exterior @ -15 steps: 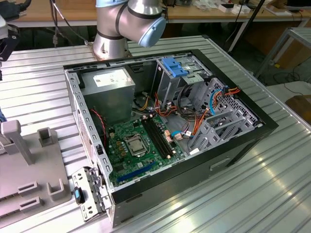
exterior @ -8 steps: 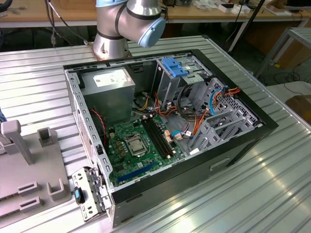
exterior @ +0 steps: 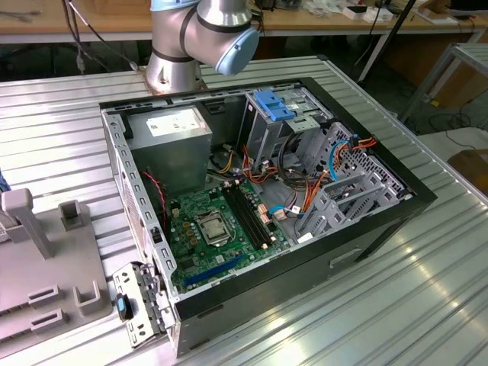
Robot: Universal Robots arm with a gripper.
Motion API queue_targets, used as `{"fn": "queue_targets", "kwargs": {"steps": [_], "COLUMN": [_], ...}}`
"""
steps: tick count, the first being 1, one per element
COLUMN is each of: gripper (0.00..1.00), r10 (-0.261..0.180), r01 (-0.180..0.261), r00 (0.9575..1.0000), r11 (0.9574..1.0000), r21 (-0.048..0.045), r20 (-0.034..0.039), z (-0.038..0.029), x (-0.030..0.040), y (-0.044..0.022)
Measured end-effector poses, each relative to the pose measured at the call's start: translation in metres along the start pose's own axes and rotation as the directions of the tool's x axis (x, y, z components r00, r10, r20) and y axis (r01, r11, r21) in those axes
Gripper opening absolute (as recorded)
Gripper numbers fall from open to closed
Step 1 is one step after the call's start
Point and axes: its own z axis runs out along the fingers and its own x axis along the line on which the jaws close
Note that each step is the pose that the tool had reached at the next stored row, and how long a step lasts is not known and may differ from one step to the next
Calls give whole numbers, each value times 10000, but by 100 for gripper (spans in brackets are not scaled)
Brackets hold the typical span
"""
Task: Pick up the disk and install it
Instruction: 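Reach for the disk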
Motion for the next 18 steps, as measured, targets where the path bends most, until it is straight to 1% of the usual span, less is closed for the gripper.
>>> {"fn": "queue_targets", "kwargs": {"steps": [2,4,5,6,7,8,9,10,11,15,18], "gripper": [11,11,11,11,11,11,11,11,11,11,11], "r10": [-2,-1,-1,-1,0,0,1,1,-7,-129,-263], "r01": [2,1,1,2,3,5,6,7,15,137,271], "r00": [10000,10000,10000,10000,9999,9999,9999,9999,9999,9998,9995], "r11": [10000,10000,10000,9998,9996,9993,9990,9988,9988,9987,9986], "r21": [3,20,98,201,274,376,445,484,485,483,461], "r20": [-31,-41,-58,-83,-101,-130,-147,-161,-164,-169,-174], "z": [2,4,4,4,5,5,7,8,8,24,45], "x": [25,39,48,55,59,64,67,73,90,198,259], "y": [-7,-9,-9,-9,-9,-10,-10,-10,-10,-13,-15]}}
